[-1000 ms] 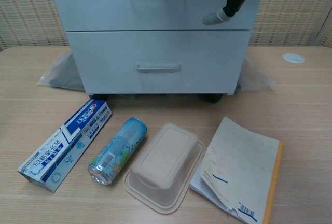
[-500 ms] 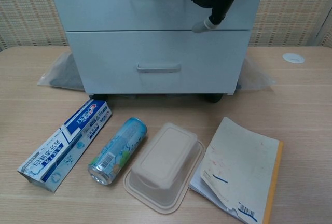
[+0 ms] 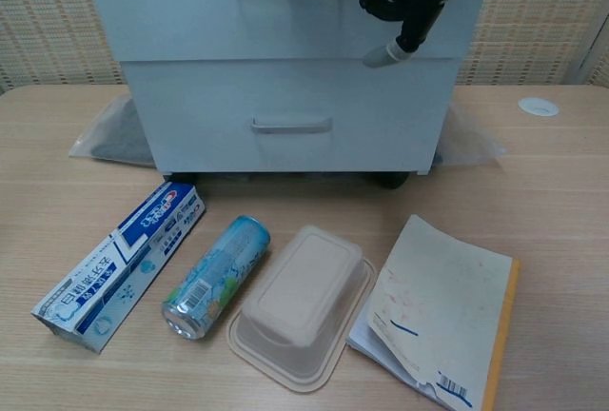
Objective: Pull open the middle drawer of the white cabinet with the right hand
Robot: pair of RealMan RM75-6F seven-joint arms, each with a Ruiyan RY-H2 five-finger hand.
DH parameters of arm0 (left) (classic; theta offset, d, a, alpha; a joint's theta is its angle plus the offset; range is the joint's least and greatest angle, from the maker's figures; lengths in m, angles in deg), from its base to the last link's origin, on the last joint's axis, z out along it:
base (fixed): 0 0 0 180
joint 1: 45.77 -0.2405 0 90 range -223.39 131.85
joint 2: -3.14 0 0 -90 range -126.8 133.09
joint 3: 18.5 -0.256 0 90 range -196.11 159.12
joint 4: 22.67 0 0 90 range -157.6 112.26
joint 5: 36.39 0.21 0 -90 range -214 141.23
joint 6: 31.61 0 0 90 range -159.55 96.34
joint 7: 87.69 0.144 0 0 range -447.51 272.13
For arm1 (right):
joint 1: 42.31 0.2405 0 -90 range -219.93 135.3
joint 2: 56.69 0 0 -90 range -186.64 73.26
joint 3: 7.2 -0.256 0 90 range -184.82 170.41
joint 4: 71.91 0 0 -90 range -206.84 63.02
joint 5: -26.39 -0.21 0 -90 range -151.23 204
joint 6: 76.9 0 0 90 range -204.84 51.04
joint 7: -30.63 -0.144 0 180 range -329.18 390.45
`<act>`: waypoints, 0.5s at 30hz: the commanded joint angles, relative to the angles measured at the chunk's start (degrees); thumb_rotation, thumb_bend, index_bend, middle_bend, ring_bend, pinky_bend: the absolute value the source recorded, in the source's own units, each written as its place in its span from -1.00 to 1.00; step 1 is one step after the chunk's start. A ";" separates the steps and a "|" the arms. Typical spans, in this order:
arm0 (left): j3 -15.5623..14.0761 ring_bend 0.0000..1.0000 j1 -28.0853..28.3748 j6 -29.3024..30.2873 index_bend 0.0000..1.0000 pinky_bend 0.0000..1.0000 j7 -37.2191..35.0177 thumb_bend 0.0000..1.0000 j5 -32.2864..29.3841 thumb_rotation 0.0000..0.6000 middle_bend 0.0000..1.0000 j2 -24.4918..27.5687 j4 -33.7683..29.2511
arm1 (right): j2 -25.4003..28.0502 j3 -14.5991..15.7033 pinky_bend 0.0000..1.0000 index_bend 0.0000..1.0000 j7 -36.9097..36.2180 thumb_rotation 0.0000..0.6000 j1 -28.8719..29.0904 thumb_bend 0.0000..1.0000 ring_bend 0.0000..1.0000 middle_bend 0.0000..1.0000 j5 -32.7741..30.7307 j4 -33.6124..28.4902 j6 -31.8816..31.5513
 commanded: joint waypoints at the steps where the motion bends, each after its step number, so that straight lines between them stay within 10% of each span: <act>1: 0.01 -0.77 0.06 -0.09 -0.62 -0.63 0.16 -0.37 -0.05 1.00 -0.66 0.02 -0.07 | 0.72 0.53 0.33 -0.63 -1.86 1.00 -0.67 -0.55 0.52 0.64 2.30 -0.65 -0.24; 15: 0.28 -0.77 0.75 -0.41 -0.62 -0.63 1.74 -0.37 0.16 1.00 -0.66 0.06 -1.00 | 3.56 3.92 0.33 -0.63 -1.91 1.00 -4.34 -0.55 0.52 0.64 12.04 -5.02 -4.20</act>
